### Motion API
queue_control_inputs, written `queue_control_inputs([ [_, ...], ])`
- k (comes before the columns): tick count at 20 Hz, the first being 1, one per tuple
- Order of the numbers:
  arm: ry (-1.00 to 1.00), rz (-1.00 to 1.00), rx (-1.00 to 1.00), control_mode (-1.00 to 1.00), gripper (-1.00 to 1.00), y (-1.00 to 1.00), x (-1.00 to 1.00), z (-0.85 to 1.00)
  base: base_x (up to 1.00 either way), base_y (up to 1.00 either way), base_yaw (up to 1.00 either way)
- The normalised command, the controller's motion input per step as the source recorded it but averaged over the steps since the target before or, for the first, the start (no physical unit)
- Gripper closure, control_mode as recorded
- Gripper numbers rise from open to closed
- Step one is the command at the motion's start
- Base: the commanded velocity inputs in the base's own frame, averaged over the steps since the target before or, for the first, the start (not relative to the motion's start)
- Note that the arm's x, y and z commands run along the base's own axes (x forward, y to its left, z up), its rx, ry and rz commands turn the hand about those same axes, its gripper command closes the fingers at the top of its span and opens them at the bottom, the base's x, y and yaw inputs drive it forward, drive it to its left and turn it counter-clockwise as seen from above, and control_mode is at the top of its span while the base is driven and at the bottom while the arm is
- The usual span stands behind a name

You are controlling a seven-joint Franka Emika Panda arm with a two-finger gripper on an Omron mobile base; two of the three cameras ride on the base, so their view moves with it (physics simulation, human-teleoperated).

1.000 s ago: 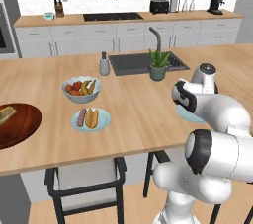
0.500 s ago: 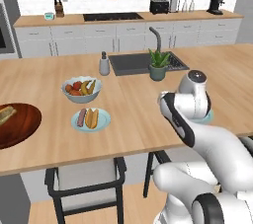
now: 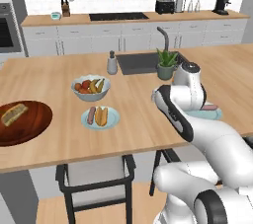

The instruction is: Place one bun and one sausage from the bowl on each plate.

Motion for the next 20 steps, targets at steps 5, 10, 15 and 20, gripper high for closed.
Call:
queue_control_inputs([
  [5,0.0,0.0,0.0,1.0,-1.0,0.0,0.0,0.0,-0.33,0.93,0.09],
  [10,0.0,0.0,0.0,1.0,-1.0,0.0,0.0,0.0,-0.01,1.0,0.0],
  [15,0.0,0.0,0.0,1.0,-1.0,0.0,0.0,0.0,0.0,0.99,0.0],
  [20,-0.01,0.0,-0.08,-1.0,-1.0,0.72,0.0,0.67,0.0,0.18,0.0],
])
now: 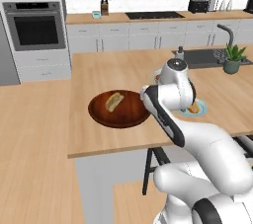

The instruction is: Place one bun and one sausage from the bowl on each plate.

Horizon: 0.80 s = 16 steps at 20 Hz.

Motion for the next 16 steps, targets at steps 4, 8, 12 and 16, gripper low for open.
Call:
queue_control_inputs([
  [4,-0.06,0.0,0.0,-1.0,-1.0,0.63,0.16,0.84,0.0,0.0,0.0],
  [8,0.38,0.03,0.0,-1.0,-1.0,0.62,0.96,-0.16,0.0,0.0,0.0],
  [12,0.32,0.05,0.0,-1.0,-1.0,0.49,0.94,-0.51,0.0,0.0,0.0],
  [16,0.14,-0.09,0.06,-1.0,-1.0,0.06,0.94,-0.65,0.0,0.0,0.0],
])
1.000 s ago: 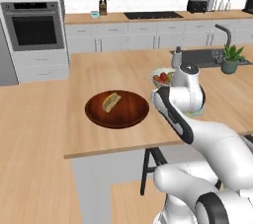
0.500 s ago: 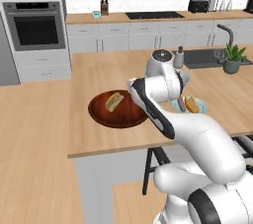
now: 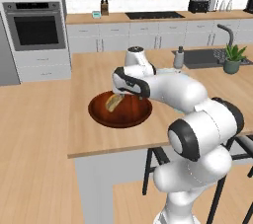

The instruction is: Place one bun and one sausage from the bowl on each plate.

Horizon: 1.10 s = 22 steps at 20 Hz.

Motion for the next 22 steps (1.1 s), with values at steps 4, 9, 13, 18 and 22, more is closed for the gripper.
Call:
queue_control_inputs([
  [4,-0.06,-0.09,0.19,-1.0,-1.0,0.04,0.64,-0.52,0.0,0.0,0.0],
  [9,-0.28,0.0,0.31,-1.0,-1.0,0.01,0.08,-0.38,0.0,0.0,0.0],
  [13,-0.08,0.0,0.16,-1.0,-1.0,0.09,0.0,-0.38,0.0,0.0,0.0],
  [18,0.0,0.0,0.06,-1.0,-1.0,0.41,0.04,0.01,0.0,0.0,0.0],
  [22,0.02,0.0,0.0,-1.0,-1.0,0.44,0.17,-0.05,0.0,0.0,0.0],
])
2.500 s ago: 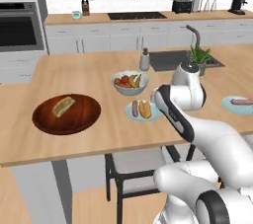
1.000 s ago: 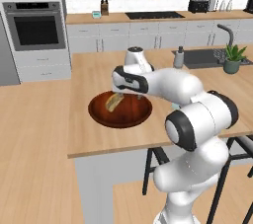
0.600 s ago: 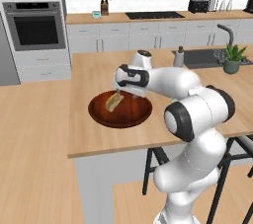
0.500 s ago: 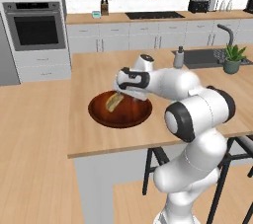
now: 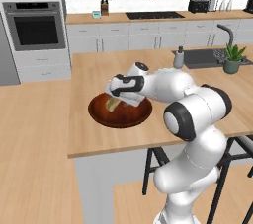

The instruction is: Place one bun and one sausage from the bowl on each plate.

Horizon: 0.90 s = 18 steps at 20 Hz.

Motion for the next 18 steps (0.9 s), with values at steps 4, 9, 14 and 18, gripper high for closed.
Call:
queue_control_inputs([
  [4,0.0,-0.06,0.0,-1.0,-1.0,0.11,0.22,-0.01,0.0,0.0,0.0],
  [9,0.06,-0.16,0.0,-1.0,-1.0,0.0,0.21,-0.08,0.0,0.0,0.0],
  [14,0.11,-0.06,-0.05,-1.0,-1.0,0.16,0.53,-0.07,0.0,0.0,0.0],
  [18,0.2,-0.03,-0.11,-1.0,-1.0,0.06,0.56,-0.28,0.0,0.0,0.0],
])
